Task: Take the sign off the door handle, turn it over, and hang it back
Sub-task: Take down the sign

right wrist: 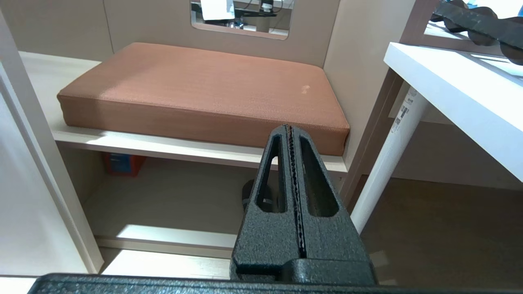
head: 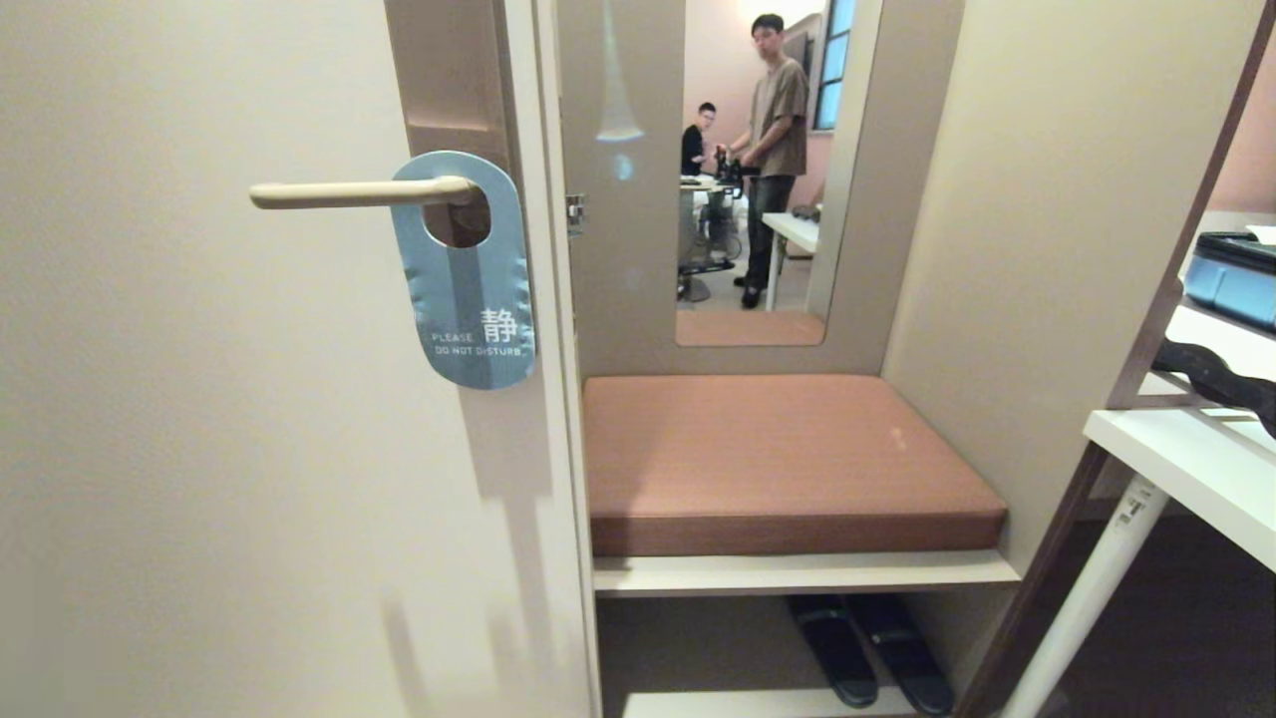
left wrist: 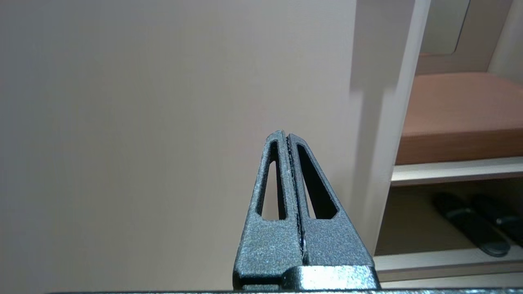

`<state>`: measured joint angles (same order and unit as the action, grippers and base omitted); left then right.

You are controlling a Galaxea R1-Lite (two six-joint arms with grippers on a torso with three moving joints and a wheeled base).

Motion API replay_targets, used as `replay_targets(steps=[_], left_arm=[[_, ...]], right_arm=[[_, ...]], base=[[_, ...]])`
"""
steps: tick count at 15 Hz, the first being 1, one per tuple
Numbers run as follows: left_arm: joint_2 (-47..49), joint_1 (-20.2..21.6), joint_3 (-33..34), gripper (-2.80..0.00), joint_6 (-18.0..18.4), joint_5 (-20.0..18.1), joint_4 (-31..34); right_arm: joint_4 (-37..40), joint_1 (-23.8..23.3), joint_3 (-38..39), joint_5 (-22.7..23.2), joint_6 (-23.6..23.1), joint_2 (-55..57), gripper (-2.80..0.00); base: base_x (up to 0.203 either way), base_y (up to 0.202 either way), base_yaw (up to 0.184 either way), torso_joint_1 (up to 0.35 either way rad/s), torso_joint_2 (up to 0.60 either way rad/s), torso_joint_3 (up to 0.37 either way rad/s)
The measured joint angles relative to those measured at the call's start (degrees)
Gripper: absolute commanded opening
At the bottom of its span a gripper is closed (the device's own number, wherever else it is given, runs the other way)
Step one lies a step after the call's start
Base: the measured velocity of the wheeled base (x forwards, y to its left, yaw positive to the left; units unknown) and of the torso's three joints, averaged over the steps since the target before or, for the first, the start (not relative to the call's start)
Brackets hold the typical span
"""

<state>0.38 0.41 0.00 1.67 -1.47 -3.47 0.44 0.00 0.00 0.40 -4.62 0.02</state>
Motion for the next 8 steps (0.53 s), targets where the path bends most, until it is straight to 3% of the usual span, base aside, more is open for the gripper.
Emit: replay_targets(steps=[3, 8], left_arm=[[-0.28, 0.00, 0.00, -2.80, 0.04, 1.96, 1.96], [-0.35, 0.00, 0.00, -2.80, -0.10, 1.72, 3.52]], right_arm=[[0.01, 0.00, 0.00, 0.01, -0.01, 0.00, -2.80], [0.00, 0.00, 0.00, 0.01, 0.00, 0.00, -2.80]], base=[[0.000, 0.000, 0.000, 0.000, 0.00, 0.000], [0.000, 0.000, 0.000, 0.000, 0.00, 0.000]])
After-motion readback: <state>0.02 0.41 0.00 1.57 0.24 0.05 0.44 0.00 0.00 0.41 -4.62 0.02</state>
